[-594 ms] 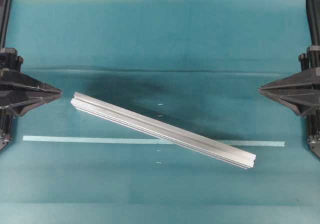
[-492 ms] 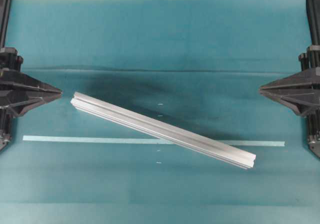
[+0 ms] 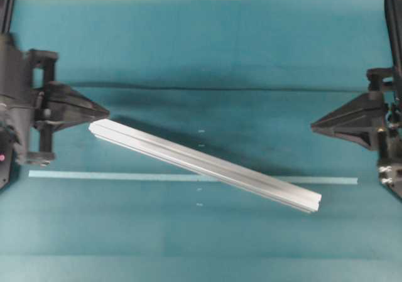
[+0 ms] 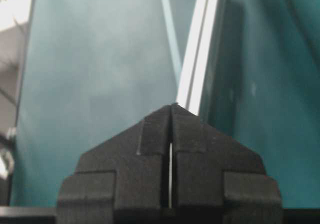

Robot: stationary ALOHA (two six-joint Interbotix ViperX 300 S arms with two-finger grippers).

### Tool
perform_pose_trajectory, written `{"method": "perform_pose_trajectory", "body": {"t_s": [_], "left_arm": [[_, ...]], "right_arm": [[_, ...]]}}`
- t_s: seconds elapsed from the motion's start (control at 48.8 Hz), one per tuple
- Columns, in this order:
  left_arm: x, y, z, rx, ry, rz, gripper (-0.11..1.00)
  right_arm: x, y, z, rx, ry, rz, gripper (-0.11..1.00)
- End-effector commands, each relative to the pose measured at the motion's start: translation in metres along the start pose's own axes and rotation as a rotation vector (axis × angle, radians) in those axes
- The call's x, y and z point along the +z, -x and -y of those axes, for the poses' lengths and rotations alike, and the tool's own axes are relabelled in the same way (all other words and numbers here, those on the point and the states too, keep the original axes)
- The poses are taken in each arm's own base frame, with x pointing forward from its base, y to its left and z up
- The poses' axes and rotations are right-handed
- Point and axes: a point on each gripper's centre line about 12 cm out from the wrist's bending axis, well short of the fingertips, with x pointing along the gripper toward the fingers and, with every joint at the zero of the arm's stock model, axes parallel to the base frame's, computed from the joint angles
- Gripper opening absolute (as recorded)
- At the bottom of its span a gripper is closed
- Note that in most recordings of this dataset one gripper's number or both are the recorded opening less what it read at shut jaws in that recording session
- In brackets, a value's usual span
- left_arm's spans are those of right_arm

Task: Lift the metal rail with both hands.
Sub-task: 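Move both grippers down onto the two ends of the silver rail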

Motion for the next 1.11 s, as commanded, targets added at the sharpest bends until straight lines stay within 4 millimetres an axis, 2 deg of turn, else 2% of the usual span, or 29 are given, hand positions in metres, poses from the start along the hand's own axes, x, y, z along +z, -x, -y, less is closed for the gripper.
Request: {"method": "perform_pose_trajectory", "body": {"t_s": [0.0,0.307,0.553,0.799,0.963,1.086], "left_arm": [[0.012,-0.007,-0.002,0.001,-0.038,-0.026,-0.05],[0.004,-0.045,-0.002,-0.031,-0.086,-0.261,-0.05],[-0.001,-0.062,-0.002,-0.059,-0.141,-0.379,-0.05],[-0.011,-0.077,-0.005,-0.071,-0.189,-0.433,-0.05],[-0.015,-0.084,-0.005,-0.074,-0.190,-0.454,-0.06],[-0.015,-0.085,-0.007,-0.071,-0.188,-0.456,-0.04]], "right_arm": [[0.007,-0.006,-0.008,0.004,-0.010,-0.057,-0.04],[-0.001,-0.042,-0.022,-0.019,-0.005,-0.297,-0.04],[-0.013,-0.066,-0.023,-0.083,-0.001,-0.538,-0.03],[-0.020,-0.088,-0.022,-0.152,-0.073,-0.665,-0.01],[-0.022,-0.095,-0.022,-0.169,-0.129,-0.653,0.06],[-0.020,-0.098,-0.022,-0.164,-0.148,-0.622,0.21]]}}
